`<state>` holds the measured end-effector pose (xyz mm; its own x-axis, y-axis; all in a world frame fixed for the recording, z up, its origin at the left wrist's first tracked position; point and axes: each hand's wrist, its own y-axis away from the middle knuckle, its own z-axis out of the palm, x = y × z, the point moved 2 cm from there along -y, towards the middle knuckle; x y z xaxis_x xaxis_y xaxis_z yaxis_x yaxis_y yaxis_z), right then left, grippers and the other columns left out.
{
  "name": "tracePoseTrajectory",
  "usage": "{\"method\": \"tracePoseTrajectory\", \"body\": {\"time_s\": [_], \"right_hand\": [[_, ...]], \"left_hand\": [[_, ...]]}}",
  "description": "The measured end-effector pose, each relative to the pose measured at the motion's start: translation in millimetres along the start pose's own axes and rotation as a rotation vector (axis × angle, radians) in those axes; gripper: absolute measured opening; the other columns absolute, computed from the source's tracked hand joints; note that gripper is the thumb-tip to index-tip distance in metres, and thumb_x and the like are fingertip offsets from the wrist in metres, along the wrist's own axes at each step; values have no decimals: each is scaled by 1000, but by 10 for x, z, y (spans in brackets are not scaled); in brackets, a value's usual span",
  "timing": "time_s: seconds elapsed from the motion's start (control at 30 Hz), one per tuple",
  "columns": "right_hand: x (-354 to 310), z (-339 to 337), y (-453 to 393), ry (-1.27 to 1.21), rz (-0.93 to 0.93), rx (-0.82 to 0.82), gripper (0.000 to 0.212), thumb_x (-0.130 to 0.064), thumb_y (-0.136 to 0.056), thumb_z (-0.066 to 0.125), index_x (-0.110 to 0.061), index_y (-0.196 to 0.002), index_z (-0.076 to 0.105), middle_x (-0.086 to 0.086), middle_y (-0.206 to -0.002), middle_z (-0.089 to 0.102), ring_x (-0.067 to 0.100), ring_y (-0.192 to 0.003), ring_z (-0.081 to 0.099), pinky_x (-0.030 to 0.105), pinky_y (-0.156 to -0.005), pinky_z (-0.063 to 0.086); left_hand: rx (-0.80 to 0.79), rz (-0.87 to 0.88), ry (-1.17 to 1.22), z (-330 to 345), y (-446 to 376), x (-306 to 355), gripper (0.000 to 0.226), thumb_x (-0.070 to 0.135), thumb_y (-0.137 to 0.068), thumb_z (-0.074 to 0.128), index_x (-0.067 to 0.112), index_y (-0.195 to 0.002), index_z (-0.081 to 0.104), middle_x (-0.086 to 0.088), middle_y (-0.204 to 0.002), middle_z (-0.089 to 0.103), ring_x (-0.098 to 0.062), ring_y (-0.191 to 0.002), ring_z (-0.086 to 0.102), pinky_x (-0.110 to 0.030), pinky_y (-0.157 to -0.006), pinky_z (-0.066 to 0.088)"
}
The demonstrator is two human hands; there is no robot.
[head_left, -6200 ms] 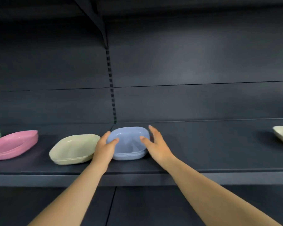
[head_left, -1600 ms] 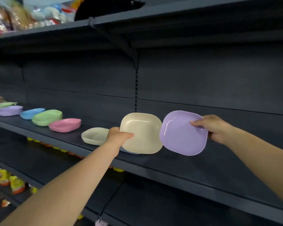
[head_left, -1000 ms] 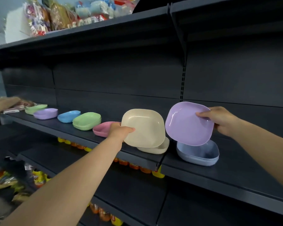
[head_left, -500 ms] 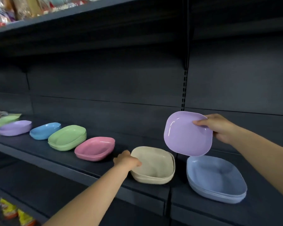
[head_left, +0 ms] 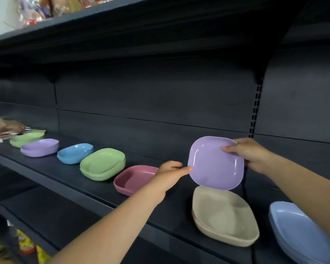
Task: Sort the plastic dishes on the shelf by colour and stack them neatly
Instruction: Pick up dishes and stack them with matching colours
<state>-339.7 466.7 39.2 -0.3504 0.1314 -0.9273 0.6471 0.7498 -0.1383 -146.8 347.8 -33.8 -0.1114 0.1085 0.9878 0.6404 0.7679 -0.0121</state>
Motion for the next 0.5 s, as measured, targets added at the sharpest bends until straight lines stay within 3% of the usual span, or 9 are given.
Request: {"method": "tracePoseTrajectory", "body": {"time_s": [0.07, 0.17, 0.23, 0.3, 0.37, 0.5], "right_hand": [[-145, 426, -49, -6, -29, -46, 15, -9, -85, 66, -9, -99, 71, 7, -97, 72, 25, -92, 67, 34, -78, 51], [-408, 1183, -116, -56, -80, -98, 13, -9, -85, 66, -6, -97, 72, 8, -95, 73, 24, -89, 68, 33, -76, 53], [-598, 1753, -156, -116, -103, -122, 10, -7, -85, 66, -5, -93, 72, 9, -92, 73, 24, -83, 68, 32, -74, 52], [-768, 2350, -211, -171, -107, -122, 12, -7, -84, 66, -1, -94, 70, 11, -93, 72, 26, -84, 67, 33, -75, 52], [-910, 2964, -261, -214, -102, -101, 16, -7, -82, 67, 3, -94, 66, 14, -95, 70, 26, -86, 64, 34, -77, 50], [-1185, 4099, -313, -298, -88, -93, 12, -2, -80, 65, -4, -92, 65, 8, -93, 66, 24, -86, 60, 35, -77, 49]], "left_hand": [[27, 35, 26, -273, -32, 22, 30, 31, -83, 70, 18, -109, 64, 5, -108, 66, -12, -105, 60, -23, -83, 45], [153, 73, 57, -866, -78, -22, 9, 18, -82, 69, 11, -88, 66, -6, -97, 70, -19, -89, 63, -26, -76, 47], [244, 73, 105, -1372, -98, -79, 8, 11, -83, 67, 13, -77, 62, -6, -84, 66, -20, -77, 60, -26, -68, 46], [322, 56, 148, -1932, -112, -144, 8, 9, -83, 66, 13, -78, 61, -5, -80, 65, -19, -72, 59, -26, -65, 47], [368, 53, 154, -2534, -151, -238, 5, 9, -82, 67, 10, -84, 63, -8, -90, 67, -23, -82, 60, -29, -73, 47], [444, 56, 159, -3690, -221, -397, 5, 6, -82, 66, 6, -85, 62, -9, -89, 65, -23, -81, 59, -28, -72, 47]]}}
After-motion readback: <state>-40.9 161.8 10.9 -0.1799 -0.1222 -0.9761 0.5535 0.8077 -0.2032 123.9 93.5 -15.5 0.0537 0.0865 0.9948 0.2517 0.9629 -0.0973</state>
